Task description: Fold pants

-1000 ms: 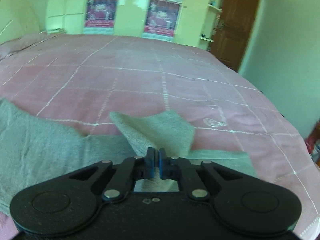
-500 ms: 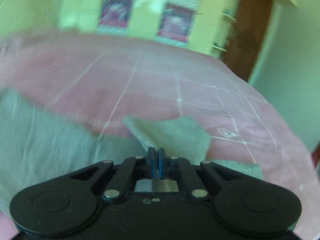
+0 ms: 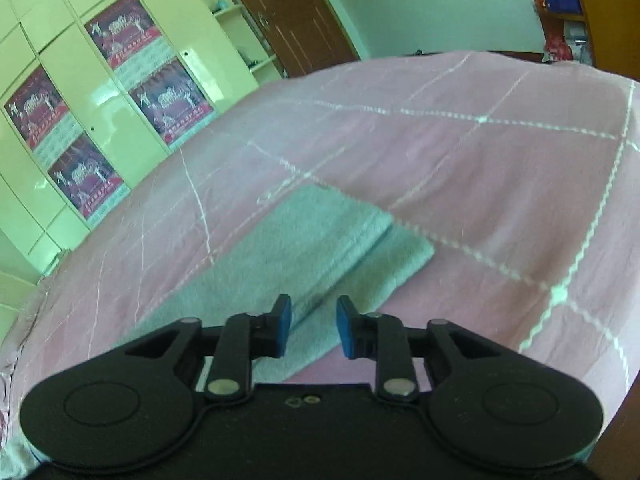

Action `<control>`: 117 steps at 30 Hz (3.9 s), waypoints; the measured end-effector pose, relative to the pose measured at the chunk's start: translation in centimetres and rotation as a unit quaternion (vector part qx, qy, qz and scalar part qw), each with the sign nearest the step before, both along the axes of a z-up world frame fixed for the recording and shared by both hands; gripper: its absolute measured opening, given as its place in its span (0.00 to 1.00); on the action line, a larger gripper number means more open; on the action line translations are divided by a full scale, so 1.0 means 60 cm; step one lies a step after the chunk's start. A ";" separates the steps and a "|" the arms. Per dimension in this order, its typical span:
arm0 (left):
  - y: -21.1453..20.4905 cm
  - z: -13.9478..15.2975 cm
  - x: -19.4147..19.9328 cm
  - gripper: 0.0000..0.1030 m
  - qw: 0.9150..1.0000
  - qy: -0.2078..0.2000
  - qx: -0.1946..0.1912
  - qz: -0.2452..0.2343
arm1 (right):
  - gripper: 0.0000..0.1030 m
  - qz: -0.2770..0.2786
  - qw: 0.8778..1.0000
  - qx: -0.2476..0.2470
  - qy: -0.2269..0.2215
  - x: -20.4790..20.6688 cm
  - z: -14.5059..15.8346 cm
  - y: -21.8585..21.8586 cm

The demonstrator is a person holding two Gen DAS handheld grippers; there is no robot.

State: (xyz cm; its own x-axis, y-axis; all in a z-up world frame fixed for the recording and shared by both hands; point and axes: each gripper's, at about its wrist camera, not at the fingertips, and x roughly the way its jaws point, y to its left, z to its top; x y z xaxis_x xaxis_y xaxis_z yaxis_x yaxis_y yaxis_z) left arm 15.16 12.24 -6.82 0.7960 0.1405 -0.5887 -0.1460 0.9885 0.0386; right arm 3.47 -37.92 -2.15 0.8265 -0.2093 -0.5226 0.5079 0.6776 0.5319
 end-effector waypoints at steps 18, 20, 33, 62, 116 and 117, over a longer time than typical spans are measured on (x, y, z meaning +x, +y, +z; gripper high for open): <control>0.000 -0.001 0.001 1.00 1.000 -0.001 0.000 0.001 | 0.00 0.029 0.995 0.041 -0.092 0.000 0.092 -0.025; -0.001 -0.001 0.000 1.00 1.000 -0.002 0.000 0.001 | 0.00 0.005 0.997 0.067 -0.046 -0.007 0.032 -0.041; -0.002 -0.004 -0.003 1.00 1.000 -0.004 -0.001 0.000 | 0.00 -0.028 0.991 0.128 -0.023 0.003 -0.036 -0.069; -0.003 -0.007 -0.007 1.00 1.000 -0.011 0.001 0.002 | 0.06 -0.019 0.983 0.173 -0.053 -0.018 -0.070 -0.130; 0.265 -0.006 0.072 0.99 0.973 -0.017 -0.149 0.175 | 0.24 0.560 0.823 -0.070 0.062 0.537 0.045 0.577; 0.268 -0.009 0.075 0.94 0.972 -0.020 -0.154 0.173 | 0.24 0.562 0.822 -0.066 0.071 0.546 0.031 0.578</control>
State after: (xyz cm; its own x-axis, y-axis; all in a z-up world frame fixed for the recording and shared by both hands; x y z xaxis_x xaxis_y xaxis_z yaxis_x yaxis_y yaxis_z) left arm 19.64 28.32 -7.35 0.7555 0.2263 -0.6149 -0.4681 0.8431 -0.2648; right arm 36.24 -3.24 -0.27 0.4693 0.5814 -0.6646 -0.4267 0.8083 0.4058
